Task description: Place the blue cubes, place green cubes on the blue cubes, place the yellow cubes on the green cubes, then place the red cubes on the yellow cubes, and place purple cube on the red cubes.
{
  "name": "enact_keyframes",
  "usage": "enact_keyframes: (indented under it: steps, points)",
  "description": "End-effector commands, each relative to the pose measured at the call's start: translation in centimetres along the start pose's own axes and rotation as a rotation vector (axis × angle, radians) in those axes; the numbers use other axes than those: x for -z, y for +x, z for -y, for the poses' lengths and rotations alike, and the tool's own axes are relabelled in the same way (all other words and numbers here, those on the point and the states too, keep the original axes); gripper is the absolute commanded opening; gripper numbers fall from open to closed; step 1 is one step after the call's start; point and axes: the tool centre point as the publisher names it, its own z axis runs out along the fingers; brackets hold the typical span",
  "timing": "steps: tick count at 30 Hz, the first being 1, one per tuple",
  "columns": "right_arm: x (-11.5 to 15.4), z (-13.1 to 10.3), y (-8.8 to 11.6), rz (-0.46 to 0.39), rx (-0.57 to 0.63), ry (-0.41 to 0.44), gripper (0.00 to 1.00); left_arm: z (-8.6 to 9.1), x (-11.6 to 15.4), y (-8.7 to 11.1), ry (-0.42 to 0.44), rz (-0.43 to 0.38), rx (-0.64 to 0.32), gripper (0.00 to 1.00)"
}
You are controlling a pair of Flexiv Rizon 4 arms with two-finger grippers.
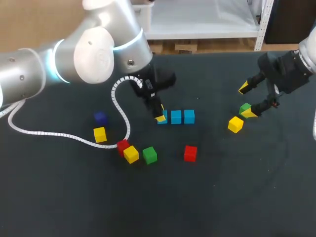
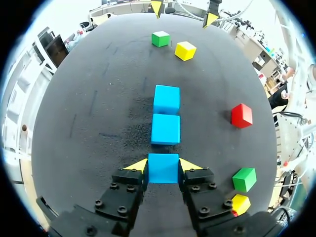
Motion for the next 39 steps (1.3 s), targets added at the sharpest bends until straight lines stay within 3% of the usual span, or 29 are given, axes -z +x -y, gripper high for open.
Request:
enact_keyframes:
  steps: [1, 12, 14, 18, 23, 25, 27, 31, 39]
  points:
    - [-0.03, 0.07, 0.05, 0.003, 0.001, -0.001, 1.00, -0.22, -0.01, 0.00, 0.008, -0.001, -0.003, 0.00]
    - [-0.03, 0.07, 0.05, 0.003, 0.001, -0.001, 1.00, -0.08, -0.10, 0.14, 0.015, 0.000, 0.000, 0.00]
    - [-0.03, 0.07, 0.05, 0.003, 0.001, -0.001, 1.00, -0.09, -0.10, 0.14, 0.014, 0.001, 0.000, 0.04]
    - [-0.03, 0.07, 0.05, 0.003, 0.001, -0.001, 1.00, -0.14, -0.12, 0.16, 0.019, 0.000, 0.001, 0.42]
    - [-0.03, 0.07, 0.05, 0.003, 0.001, -0.001, 1.00, -0.15, -0.25, 0.17, 0.029, -0.003, 0.003, 0.49]
    - [-0.03, 0.07, 0.05, 0.003, 0.001, -0.001, 1.00, -0.14, -0.26, 0.17, 0.031, -0.002, 0.003, 0.58]
    - [-0.03, 0.07, 0.05, 0.003, 0.001, -0.001, 1.00, -0.13, -0.27, 0.17, 0.031, -0.002, 0.003, 0.60]
    - [-0.03, 0.07, 0.05, 0.003, 0.001, -0.001, 1.00, -0.13, -0.28, 0.16, 0.031, 0.000, 0.004, 0.50]
    - [-0.03, 0.07, 0.05, 0.003, 0.001, -0.001, 1.00, -0.65, -0.25, -0.44, 0.026, 0.007, 0.000, 0.51]
